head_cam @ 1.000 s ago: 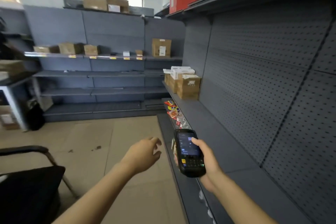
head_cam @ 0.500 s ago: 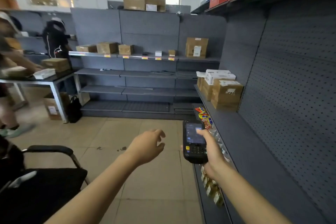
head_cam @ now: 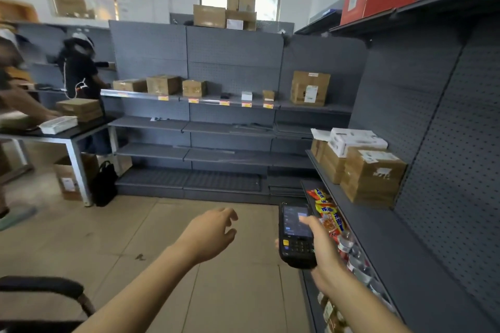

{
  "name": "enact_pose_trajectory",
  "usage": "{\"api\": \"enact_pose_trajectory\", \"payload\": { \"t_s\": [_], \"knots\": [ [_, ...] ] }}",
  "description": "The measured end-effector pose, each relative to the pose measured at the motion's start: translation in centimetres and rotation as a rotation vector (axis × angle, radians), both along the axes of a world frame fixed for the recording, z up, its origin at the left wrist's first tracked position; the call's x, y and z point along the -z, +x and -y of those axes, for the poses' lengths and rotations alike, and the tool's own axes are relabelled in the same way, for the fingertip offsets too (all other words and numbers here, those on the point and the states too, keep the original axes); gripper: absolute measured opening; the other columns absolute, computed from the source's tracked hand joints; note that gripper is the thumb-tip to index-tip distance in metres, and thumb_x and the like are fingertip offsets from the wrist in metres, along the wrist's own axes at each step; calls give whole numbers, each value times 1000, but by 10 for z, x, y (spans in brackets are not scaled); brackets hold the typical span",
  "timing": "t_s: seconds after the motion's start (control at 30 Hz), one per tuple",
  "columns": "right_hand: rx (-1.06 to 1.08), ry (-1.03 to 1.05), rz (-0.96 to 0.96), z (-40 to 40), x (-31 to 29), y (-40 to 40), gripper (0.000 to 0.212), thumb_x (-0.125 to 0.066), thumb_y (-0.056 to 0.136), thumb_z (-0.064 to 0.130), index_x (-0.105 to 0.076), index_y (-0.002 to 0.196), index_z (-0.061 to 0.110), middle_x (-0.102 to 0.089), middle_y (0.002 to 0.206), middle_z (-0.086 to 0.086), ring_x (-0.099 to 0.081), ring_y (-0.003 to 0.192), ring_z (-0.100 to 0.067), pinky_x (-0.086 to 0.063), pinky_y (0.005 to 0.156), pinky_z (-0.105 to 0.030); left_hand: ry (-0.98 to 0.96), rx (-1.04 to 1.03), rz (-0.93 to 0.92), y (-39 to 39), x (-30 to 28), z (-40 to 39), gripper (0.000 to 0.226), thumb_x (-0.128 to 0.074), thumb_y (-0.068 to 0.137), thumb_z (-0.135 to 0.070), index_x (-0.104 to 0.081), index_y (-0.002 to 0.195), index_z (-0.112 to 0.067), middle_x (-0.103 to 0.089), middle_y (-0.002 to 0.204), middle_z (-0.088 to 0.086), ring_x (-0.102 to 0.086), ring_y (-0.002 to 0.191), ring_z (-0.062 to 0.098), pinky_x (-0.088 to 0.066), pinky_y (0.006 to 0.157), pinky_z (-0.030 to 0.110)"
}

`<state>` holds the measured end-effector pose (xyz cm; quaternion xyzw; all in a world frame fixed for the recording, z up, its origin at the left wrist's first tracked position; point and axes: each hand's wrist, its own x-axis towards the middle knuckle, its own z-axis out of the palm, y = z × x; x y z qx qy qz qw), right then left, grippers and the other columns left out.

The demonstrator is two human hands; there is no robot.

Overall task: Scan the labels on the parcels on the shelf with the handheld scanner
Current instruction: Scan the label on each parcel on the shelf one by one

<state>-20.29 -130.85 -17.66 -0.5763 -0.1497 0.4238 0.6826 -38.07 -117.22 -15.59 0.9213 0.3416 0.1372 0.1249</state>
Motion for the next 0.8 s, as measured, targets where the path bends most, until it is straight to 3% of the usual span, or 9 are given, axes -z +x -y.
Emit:
{"api": "enact_pose_trajectory", "payload": {
  "t_s": [0.1,0.5,0.67,0.8],
  "knots": [
    [28,10,18,-38,-2,24,48,-62,82,34,-56,125,13,-69,111,-26,-69,97,-43,-58,56,-35,10,35,-6,26,-5,-46,35,-49,94,-33,-50,128,-24,-59,121,-6,-57,106,11,-49,93,28],
    [57,-7,71,-183,12,151,46,-64,80,35,-60,121,13,-70,110,-23,-69,97,-43,-54,84,-55,23,107,-37,167,2,-193,31,-50,93,-34,-52,121,-21,-59,118,-3,-58,103,15,-50,89,33],
    [75,8,107,-241,9,209,46,-66,79,33,-61,119,13,-70,109,-24,-69,95,-45,-53,86,-61,36,99,-6,222,-11,-250,30,-47,92,-30,-52,120,-20,-59,115,-2,-58,99,18,-50,86,34],
    [118,-3,92,-291,10,241,44,-65,79,33,-62,119,14,-71,108,-22,-70,94,-43,-54,85,-58,17,113,-4,246,-1,-300,27,-48,92,-33,-53,116,-23,-58,114,-6,-58,98,14,-51,85,32]
  ]
}}
